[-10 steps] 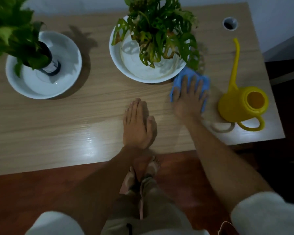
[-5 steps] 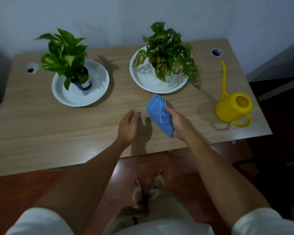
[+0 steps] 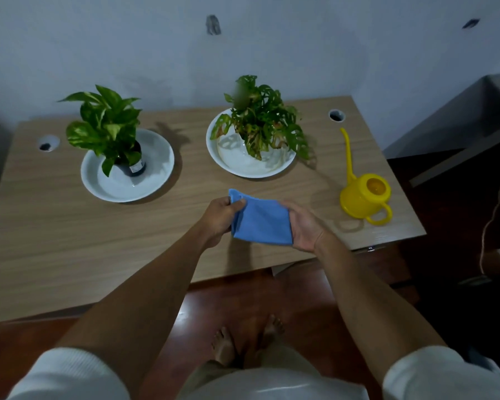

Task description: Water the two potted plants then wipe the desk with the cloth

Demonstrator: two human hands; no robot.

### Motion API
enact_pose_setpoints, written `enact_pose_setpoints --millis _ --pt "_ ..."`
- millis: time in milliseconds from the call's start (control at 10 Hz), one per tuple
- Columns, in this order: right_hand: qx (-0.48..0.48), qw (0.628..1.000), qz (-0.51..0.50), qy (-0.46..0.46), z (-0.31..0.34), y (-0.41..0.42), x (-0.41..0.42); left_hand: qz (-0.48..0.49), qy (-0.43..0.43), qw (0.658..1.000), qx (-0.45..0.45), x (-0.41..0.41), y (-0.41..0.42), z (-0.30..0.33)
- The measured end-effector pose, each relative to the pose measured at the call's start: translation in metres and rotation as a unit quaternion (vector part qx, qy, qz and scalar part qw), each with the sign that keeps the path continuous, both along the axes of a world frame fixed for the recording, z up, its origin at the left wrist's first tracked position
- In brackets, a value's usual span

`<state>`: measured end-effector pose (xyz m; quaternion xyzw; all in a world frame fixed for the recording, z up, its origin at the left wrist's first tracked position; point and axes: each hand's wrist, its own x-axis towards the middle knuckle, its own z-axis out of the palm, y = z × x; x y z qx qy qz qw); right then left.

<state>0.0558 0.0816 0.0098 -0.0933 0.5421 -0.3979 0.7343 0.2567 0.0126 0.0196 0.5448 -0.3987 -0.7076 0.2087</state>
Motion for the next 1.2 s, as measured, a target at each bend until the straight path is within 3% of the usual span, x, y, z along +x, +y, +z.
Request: enact_pose_setpoints --millis 300,500,700,900,1000,1100,1200 --pt "-0.025 0.991 -0.033 0.130 -0.017 -0.013 -0.037 -0.016 -0.038 0.999 0.016 -0.037 0.008 -0.022" --pt "-0.053 0.949 0.030 0.309 -0.038 -0.022 -0.072 -0.019 -0.071 0.997 -0.009 -0.070 0.010 -0.039" --pt "-0.116 0.839 0.124 0.517 -0.061 -0.030 -0.097 -0.023 -0.129 0.990 -0.044 -0.095 0.009 -0.066" --pt "-0.133 0.747 0.149 0.634 -0.076 -0.028 -0.110 -0.083 -0.286 0.945 -0.136 -0.114 0.014 -0.072" --pt "-0.121 0.735 0.133 0.654 -0.076 -0.025 -0.112 -0.109 -0.382 0.904 -0.160 -0.117 0.017 -0.069" --pt "-0.107 0.765 0.079 0.630 -0.077 -0.023 -0.115 -0.129 -0.442 0.870 -0.178 -0.113 0.022 -0.068" --pt "-0.102 0.775 0.045 0.622 -0.071 -0.025 -0.112 -0.121 -0.467 0.857 -0.182 -0.106 0.026 -0.062"
